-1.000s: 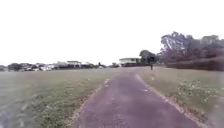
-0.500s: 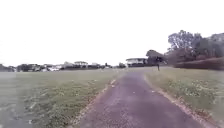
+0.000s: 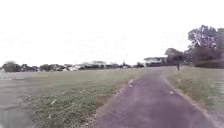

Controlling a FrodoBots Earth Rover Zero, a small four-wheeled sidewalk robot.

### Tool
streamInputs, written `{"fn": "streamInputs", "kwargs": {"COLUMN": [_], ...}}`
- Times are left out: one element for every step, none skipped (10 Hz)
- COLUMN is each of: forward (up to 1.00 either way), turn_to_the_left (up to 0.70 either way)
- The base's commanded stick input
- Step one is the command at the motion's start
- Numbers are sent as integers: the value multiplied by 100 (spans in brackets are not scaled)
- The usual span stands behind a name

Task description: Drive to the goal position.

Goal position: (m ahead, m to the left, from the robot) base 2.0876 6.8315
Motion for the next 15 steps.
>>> {"fn": "streamInputs", "kwargs": {"forward": [0,0,0,0,0,0,0,0,0,0,2,9,14,17,20], "turn_to_the_left": [85,85,85,85,85,85,85,85,85,85,73,37,7,9,11]}}
